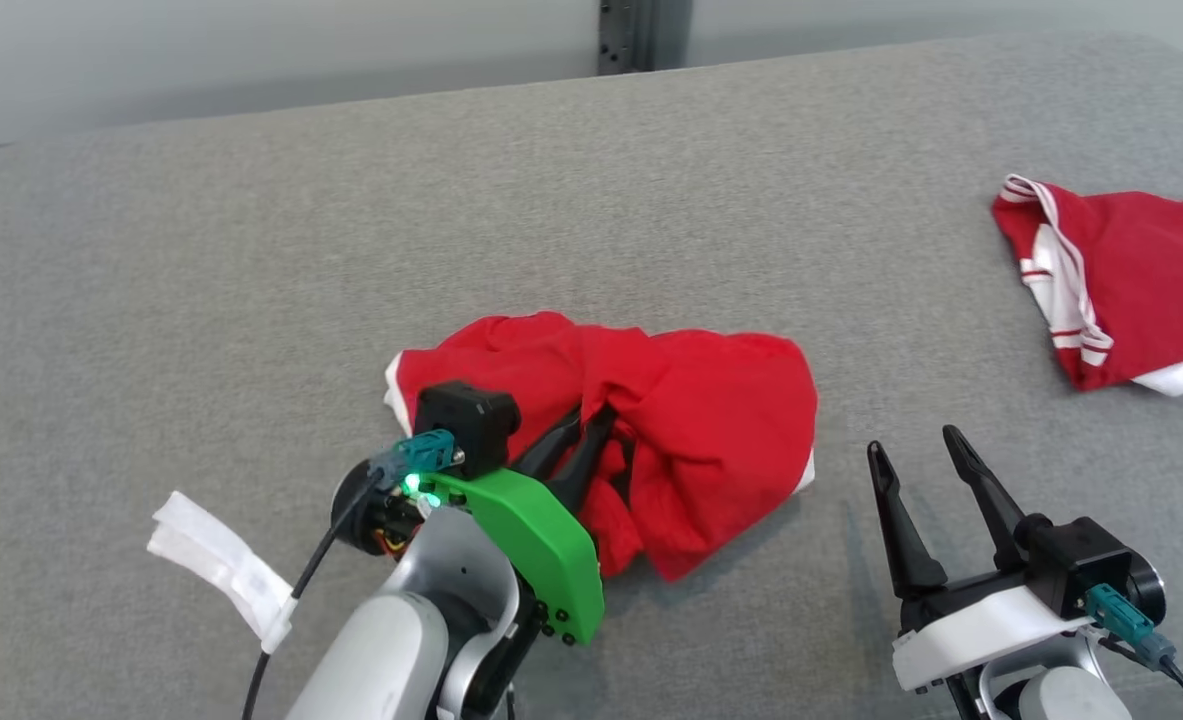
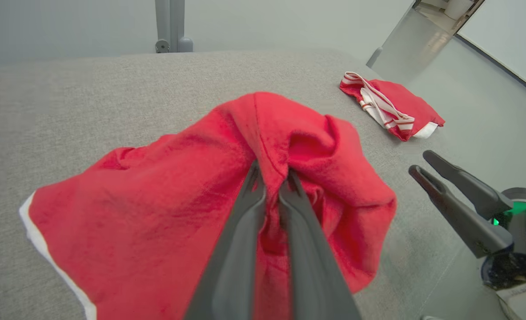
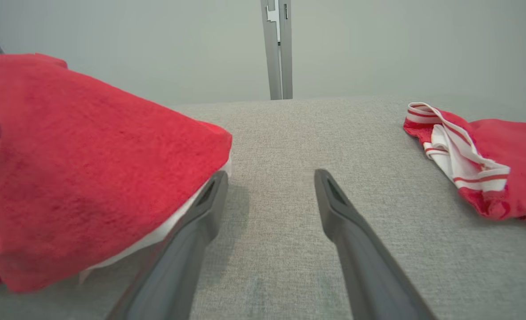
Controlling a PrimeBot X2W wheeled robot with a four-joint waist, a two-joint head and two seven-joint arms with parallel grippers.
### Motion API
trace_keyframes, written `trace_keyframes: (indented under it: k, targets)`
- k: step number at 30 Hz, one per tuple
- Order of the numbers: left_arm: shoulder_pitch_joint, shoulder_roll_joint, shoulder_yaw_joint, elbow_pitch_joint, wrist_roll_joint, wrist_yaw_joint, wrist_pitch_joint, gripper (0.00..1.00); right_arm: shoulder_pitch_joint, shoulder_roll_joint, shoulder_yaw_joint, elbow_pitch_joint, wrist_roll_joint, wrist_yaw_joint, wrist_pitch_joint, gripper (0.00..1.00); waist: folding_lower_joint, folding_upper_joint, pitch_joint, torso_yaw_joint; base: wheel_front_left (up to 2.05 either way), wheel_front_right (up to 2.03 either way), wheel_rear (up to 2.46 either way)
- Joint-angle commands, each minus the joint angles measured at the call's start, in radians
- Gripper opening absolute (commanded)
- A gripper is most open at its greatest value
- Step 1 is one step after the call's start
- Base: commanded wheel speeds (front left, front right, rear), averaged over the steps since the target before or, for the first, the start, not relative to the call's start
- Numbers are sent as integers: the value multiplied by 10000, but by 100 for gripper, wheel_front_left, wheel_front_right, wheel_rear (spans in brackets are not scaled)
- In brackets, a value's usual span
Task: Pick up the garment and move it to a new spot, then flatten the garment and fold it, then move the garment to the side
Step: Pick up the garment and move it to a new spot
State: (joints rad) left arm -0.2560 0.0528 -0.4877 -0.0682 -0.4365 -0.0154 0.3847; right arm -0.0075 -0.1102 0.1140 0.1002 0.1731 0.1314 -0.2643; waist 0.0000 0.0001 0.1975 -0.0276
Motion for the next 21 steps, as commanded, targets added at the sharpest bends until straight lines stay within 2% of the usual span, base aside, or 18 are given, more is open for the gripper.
trace_keyframes:
  k: [1, 4, 8, 9, 10, 11, 12, 16, 21]
  targets:
    - [267, 8, -109, 253, -238, 134, -43, 0, 69, 44, -13, 52, 35, -15, 1, 100, 0, -1, -227, -1034, 0, 0, 0]
    - [177, 22, -125, 1335, -19, 556, -310, 0, 84, 166, 39, 124, 58, -15, -1, 100, 0, -1, -166, -1348, 0, 0, 0]
    - [-86, 44, -41, 3229, 257, 705, -1008, 0, -11, 239, 161, 284, 53, -15, 1, 100, 0, -1, -129, -1694, 0, 0, 0]
    - [-157, 43, -28, 3526, 311, 743, -1202, 8, -2, 252, 157, 317, 51, -15, 1, 100, 0, -1, -142, -1740, 0, 0, 0]
    - [-200, 38, -22, 3786, 326, 760, -1419, 45, 23, 268, 108, 333, 40, -15, 1, 100, 0, -1, -158, -1769, 0, 0, 0]
    - [-209, 31, -38, 3972, 321, 747, -1681, 94, 79, 285, 44, 356, 39, -15, 1, 100, 0, -1, -211, -1778, 0, 0, 0]
    - [-178, 26, -47, 4123, 274, 745, -1907, 100, 158, 292, -8, 381, 26, -15, 1, 100, 0, -1, -283, -1770, 0, 0, 0]
    - [134, 14, -81, 4124, 452, 823, -3217, 100, 411, 237, -302, 392, -79, -15, 1, 100, 0, -1, -644, -1661, 0, 0, 0]
    - [1212, 349, 125, 3696, 732, 1304, -4820, 100, 818, 85, -840, 146, -343, -15, 1, 100, 0, -1, -1193, -1296, 0, 0, 0]
